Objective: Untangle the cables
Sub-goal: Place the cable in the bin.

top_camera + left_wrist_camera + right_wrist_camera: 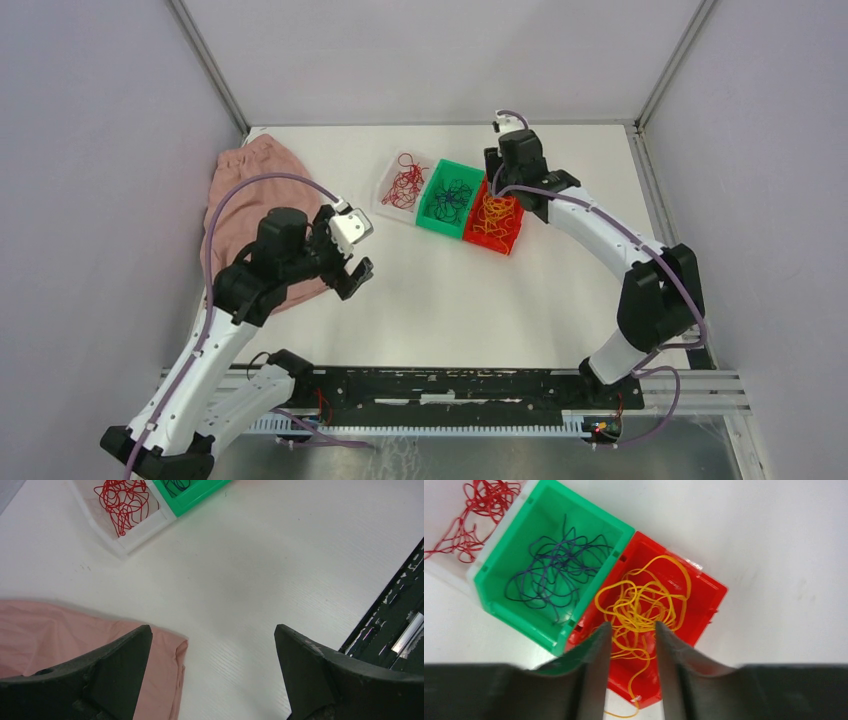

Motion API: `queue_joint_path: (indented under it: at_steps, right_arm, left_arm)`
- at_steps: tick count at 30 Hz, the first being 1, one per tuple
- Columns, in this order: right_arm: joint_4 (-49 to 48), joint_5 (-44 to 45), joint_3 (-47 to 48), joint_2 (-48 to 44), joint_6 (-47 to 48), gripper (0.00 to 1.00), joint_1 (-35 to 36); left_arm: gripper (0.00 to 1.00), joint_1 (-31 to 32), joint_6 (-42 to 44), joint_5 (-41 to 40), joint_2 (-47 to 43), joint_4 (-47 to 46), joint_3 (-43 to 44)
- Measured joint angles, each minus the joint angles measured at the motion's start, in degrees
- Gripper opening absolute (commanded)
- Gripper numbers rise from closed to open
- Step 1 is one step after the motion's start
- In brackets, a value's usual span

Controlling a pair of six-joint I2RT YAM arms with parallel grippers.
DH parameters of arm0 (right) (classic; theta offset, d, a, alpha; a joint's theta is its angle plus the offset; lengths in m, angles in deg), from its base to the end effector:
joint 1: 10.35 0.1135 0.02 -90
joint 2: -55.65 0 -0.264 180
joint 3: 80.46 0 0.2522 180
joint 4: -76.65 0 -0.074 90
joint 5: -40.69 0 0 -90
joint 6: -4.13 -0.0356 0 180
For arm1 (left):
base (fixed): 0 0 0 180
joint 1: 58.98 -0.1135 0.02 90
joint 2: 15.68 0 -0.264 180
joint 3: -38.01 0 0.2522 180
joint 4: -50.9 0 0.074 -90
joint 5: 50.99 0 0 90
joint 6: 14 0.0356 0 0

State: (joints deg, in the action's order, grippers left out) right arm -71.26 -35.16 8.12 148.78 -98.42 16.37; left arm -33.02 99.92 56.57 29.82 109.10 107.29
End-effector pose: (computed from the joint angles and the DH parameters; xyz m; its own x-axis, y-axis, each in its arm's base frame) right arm 0.3370 0.1599 0.2923 -0.5770 -0.0546 -0.8149 -0.1387 0.9898 0.0319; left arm 0.1345 -0.0774 0.3425 -0.2046 0.5296 -0.8232 0.7921 0.5837 0.1786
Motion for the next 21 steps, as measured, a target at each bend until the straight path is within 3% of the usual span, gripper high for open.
queue_joint_path:
  at_steps: [4, 11, 14, 17, 21]
  right_arm:
    - [0.44, 3.48, 0.66, -0.96, -0.52, 0.98, 0.02]
    - [-1.14, 11.39, -4.07, -10.05, -1.62, 1.0, 0.13]
    - [-5.49, 17.9, -13.35, -17.84, -2.54, 1.0, 0.17]
    - [-12.22, 25.4, -25.22, -24.24, -2.05, 1.0, 0.02]
    - [-21.66, 35.56, -42.05, -26.75, -1.57, 1.0, -2.25]
  left_arm:
    - [0.99, 0.0, -0.02, -1.4, 0.92, -0.09, 0.24]
    - [1.0, -1.77, -0.09, -4.0, 4.7, -3.58, 0.24]
    - [1.0, -5.44, -0.15, -3.28, 6.14, -7.32, -0.2]
    - [0.99, -12.98, -0.66, -0.94, 9.14, -12.48, -1.7]
    - [0.99, -20.63, -1.14, -0.46, 13.94, -21.62, -7.78]
